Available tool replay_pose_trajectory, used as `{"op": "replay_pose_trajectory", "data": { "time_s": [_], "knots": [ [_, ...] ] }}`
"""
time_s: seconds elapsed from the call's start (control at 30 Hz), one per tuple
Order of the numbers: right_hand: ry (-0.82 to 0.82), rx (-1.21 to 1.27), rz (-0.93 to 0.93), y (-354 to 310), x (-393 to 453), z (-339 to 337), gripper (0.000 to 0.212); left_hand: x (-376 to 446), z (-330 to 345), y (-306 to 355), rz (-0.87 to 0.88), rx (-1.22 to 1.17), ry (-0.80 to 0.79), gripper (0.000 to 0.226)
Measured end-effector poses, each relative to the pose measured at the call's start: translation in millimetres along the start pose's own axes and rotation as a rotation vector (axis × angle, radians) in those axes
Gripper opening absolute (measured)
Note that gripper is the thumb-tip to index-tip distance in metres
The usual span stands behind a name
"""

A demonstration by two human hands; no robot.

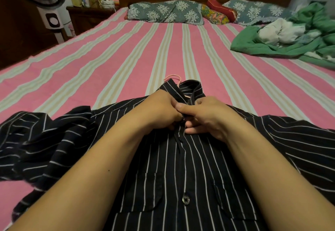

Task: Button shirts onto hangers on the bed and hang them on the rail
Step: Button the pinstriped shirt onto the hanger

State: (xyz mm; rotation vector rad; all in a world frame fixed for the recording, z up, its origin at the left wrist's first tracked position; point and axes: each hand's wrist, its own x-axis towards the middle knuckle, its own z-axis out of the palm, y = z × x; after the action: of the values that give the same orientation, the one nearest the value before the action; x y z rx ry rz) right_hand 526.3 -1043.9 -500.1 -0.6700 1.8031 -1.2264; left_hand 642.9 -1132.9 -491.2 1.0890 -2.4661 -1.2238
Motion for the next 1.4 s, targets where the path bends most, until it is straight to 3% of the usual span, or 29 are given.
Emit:
{"op": "replay_pose_trajectory", "data": {
  "time_s": [0.1,0.2,0.27,0.43,0.7,0.93,1.4],
  "knots": [
    [-0.099,0.054,0.071,-3.4,-0.9,-13.5,0.019,2.1,-3.2,-3.1,-0.091,-0.224,-0.032,0.016],
    [-0.164,0.128,0.122,-4.4,-0.5,-26.4,0.044,1.9,-8.6,-4.2,-0.165,-0.392,-0.070,0.017],
    [-0.171,0.095,0.110,-3.6,-1.2,-27.3,0.051,1.5,-10.3,-4.4,-0.181,-0.430,-0.096,0.018],
    [-0.172,0.103,0.050,-3.7,-0.6,-21.0,0.042,1.6,-10.0,-2.0,-0.170,-0.461,-0.114,0.019],
    [-0.111,0.200,0.046,6.7,15.5,-15.6,0.084,3.2,-10.9,-3.4,-0.163,-0.521,-0.112,0.015],
    [-0.182,0.241,0.070,4.4,10.6,-20.3,0.045,3.5,-10.4,-5.2,-0.161,-0.465,-0.114,0.012],
    [-0.245,0.243,0.057,3.7,4.8,-24.3,0.040,7.4,-3.4,-6.0,-0.076,-0.319,-0.005,0.012]
  ]
}}
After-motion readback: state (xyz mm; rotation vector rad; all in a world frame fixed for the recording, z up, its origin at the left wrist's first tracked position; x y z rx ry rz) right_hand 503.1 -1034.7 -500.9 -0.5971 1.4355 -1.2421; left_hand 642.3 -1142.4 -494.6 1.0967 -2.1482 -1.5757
